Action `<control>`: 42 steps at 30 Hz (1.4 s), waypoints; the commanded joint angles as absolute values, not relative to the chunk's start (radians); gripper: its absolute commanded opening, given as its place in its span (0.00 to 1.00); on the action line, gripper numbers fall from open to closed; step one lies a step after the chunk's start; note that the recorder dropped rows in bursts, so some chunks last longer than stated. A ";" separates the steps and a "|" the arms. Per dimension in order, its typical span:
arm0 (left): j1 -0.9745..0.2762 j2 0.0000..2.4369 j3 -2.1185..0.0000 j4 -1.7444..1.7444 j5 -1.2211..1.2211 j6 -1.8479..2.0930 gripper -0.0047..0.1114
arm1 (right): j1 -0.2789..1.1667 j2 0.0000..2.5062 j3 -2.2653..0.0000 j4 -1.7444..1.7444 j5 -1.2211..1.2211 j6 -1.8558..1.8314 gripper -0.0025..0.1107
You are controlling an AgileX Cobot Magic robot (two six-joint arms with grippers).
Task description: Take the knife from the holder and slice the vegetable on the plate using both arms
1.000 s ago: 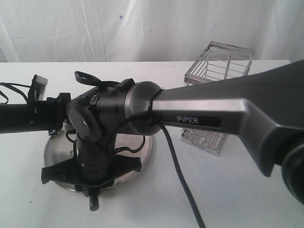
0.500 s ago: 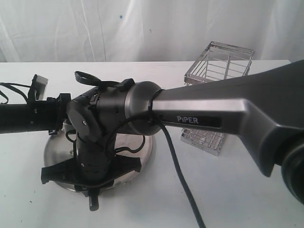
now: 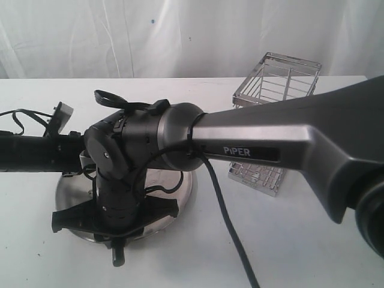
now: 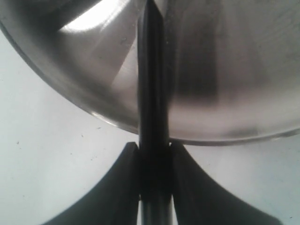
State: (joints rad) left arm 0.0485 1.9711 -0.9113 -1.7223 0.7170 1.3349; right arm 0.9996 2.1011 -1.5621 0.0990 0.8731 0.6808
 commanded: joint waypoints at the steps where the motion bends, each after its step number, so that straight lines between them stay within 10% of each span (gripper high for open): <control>1: 0.046 1.965 -0.909 -1.708 0.665 1.343 0.04 | 0.994 2.097 -1.569 0.100 0.865 0.669 0.02; 42: 0.023 2.078 -0.927 -1.554 0.653 1.210 0.04 | 0.994 2.097 -1.569 0.133 1.004 0.623 0.02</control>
